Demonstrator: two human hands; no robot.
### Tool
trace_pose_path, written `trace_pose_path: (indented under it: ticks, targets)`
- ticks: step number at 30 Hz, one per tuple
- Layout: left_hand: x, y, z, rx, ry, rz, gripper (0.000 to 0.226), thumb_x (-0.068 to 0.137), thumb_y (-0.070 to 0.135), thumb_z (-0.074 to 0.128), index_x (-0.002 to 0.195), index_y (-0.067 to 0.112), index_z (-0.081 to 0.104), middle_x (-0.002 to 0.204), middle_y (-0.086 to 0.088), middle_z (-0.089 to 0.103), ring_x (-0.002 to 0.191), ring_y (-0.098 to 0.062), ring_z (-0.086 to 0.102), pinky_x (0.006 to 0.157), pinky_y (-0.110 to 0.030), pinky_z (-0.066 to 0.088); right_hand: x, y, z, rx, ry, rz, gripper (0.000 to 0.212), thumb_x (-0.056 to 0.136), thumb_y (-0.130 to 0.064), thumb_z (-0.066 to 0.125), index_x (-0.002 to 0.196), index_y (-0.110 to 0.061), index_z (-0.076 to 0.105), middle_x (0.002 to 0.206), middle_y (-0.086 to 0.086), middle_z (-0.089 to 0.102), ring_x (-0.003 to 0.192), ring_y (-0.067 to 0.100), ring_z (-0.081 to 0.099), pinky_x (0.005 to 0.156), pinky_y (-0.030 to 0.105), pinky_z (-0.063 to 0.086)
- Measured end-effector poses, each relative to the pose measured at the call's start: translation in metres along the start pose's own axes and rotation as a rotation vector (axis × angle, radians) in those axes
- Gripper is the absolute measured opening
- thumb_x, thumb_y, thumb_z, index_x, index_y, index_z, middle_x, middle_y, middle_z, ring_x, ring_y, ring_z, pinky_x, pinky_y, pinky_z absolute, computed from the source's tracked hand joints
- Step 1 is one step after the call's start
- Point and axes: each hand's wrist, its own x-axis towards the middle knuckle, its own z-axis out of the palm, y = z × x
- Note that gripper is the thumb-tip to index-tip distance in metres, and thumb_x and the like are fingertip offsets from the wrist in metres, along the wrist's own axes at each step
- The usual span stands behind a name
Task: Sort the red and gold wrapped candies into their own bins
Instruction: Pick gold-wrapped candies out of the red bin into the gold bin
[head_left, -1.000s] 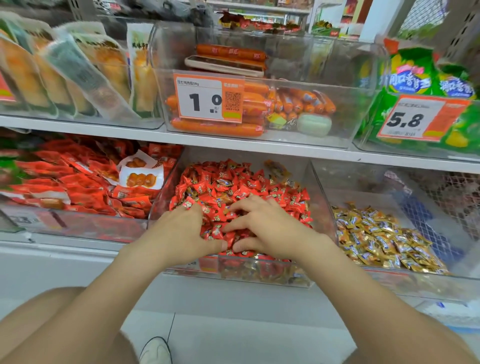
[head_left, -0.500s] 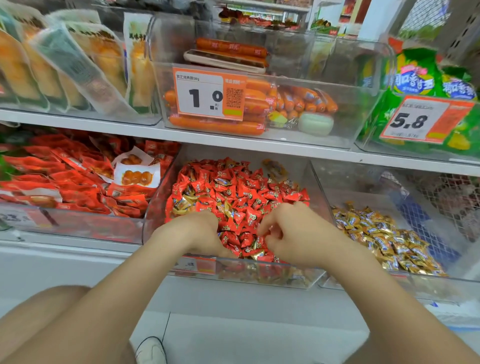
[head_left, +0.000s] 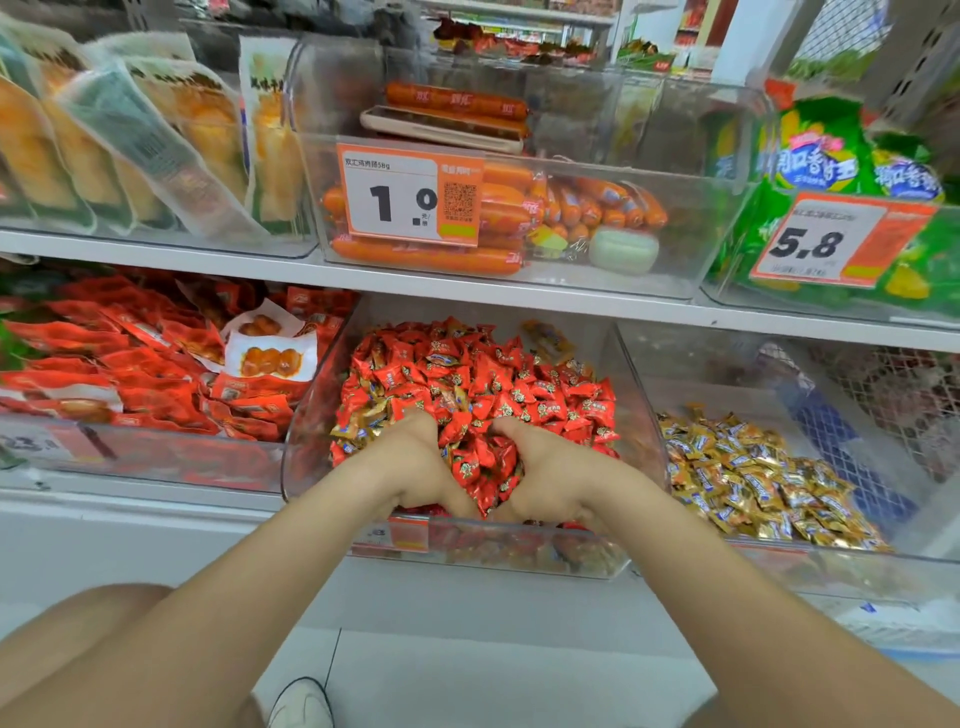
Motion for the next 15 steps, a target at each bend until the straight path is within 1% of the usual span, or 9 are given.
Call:
trace_pose_path:
  ticks: [2, 4, 6, 8, 10, 11, 12, 14, 15]
  targets:
    - [0.003, 0.002, 0.006, -0.116, 0.032, 0.019, 0.089, 0.049, 0.023, 0.1, 0.118, 0.012, 0.045, 0.103, -0.003, 0.059, 0.085, -0.016, 0.058, 0.064, -0.031, 0.053, 0.0, 0.003, 0.0, 0.135, 0.064, -0.007, 0.108, 0.073, -0.004, 0.09, 0.156, -0.041, 0.032, 0.107, -0.006, 0.064, 0.082, 0.011, 0.064, 0.061, 0.021, 0.053]
    - [0.007, 0.004, 0.011, -0.27, 0.087, 0.062, 0.078, 0.051, 0.017, 0.098, 0.112, 0.015, 0.049, 0.105, -0.005, 0.064, 0.087, -0.017, 0.062, 0.071, -0.036, 0.059, -0.002, 0.004, -0.004, 0.293, 0.177, -0.054, 0.106, 0.066, 0.002, 0.093, 0.146, -0.043, 0.041, 0.117, -0.009, 0.06, 0.088, 0.005, 0.061, 0.062, 0.016, 0.049]
    - [0.011, 0.009, 0.012, -0.408, 0.141, 0.109, 0.069, 0.057, 0.011, 0.094, 0.109, 0.017, 0.05, 0.101, -0.004, 0.065, 0.085, -0.016, 0.063, 0.07, -0.034, 0.057, -0.001, 0.004, -0.01, 0.374, 0.281, -0.097, 0.109, 0.062, 0.007, 0.093, 0.146, -0.043, 0.044, 0.126, -0.009, 0.057, 0.096, 0.01, 0.063, 0.071, 0.022, 0.055]
    - [0.018, 0.013, 0.008, -0.466, 0.169, 0.181, 0.074, 0.056, 0.01, 0.094, 0.116, 0.019, 0.051, 0.104, -0.002, 0.068, 0.092, -0.018, 0.068, 0.077, -0.034, 0.059, 0.003, 0.002, -0.017, 0.364, 0.344, -0.126, 0.11, 0.061, 0.005, 0.093, 0.147, -0.042, 0.044, 0.127, -0.007, 0.058, 0.103, 0.015, 0.066, 0.084, 0.033, 0.06]
    - [0.025, 0.014, 0.0, -0.406, 0.216, 0.247, 0.098, 0.047, 0.024, 0.099, 0.13, 0.019, 0.047, 0.113, -0.001, 0.068, 0.103, -0.021, 0.069, 0.088, -0.037, 0.059, 0.009, 0.003, -0.023, 0.36, 0.4, -0.174, 0.109, 0.059, 0.001, 0.095, 0.147, -0.039, 0.045, 0.125, -0.007, 0.063, 0.108, 0.015, 0.067, 0.09, 0.034, 0.06]
    - [0.028, 0.013, -0.004, -0.309, 0.26, 0.271, 0.108, 0.044, 0.032, 0.1, 0.135, 0.019, 0.044, 0.117, -0.001, 0.064, 0.106, -0.022, 0.067, 0.089, -0.037, 0.058, 0.011, 0.005, -0.026, 0.351, 0.435, -0.213, 0.108, 0.059, -0.003, 0.096, 0.147, -0.039, 0.046, 0.124, -0.008, 0.065, 0.109, 0.013, 0.068, 0.092, 0.03, 0.059]
    - [0.028, 0.013, -0.008, -0.196, 0.309, 0.302, 0.109, 0.045, 0.037, 0.101, 0.135, 0.018, 0.043, 0.121, -0.001, 0.058, 0.107, -0.022, 0.063, 0.089, -0.035, 0.054, 0.012, 0.006, -0.029, 0.308, 0.472, -0.247, 0.105, 0.061, -0.008, 0.097, 0.148, -0.038, 0.046, 0.123, -0.011, 0.066, 0.107, 0.009, 0.067, 0.092, 0.023, 0.057]
    - [0.027, 0.009, -0.013, -0.022, 0.397, 0.394, 0.104, 0.052, 0.04, 0.102, 0.135, 0.022, 0.042, 0.128, -0.002, 0.039, 0.106, -0.025, 0.057, 0.091, -0.033, 0.05, 0.01, 0.008, -0.033, 0.119, 0.532, -0.286, 0.096, 0.069, -0.015, 0.093, 0.15, -0.036, 0.046, 0.124, -0.011, 0.066, 0.095, 0.004, 0.064, 0.079, 0.006, 0.046]
    - [0.025, 0.007, -0.014, 0.045, 0.419, 0.436, 0.105, 0.054, 0.04, 0.102, 0.138, 0.024, 0.041, 0.129, -0.002, 0.032, 0.105, -0.026, 0.056, 0.093, -0.035, 0.051, 0.009, 0.009, -0.033, 0.009, 0.551, -0.294, 0.092, 0.073, -0.016, 0.09, 0.15, -0.036, 0.045, 0.124, -0.007, 0.066, 0.09, 0.006, 0.062, 0.073, 0.008, 0.044]
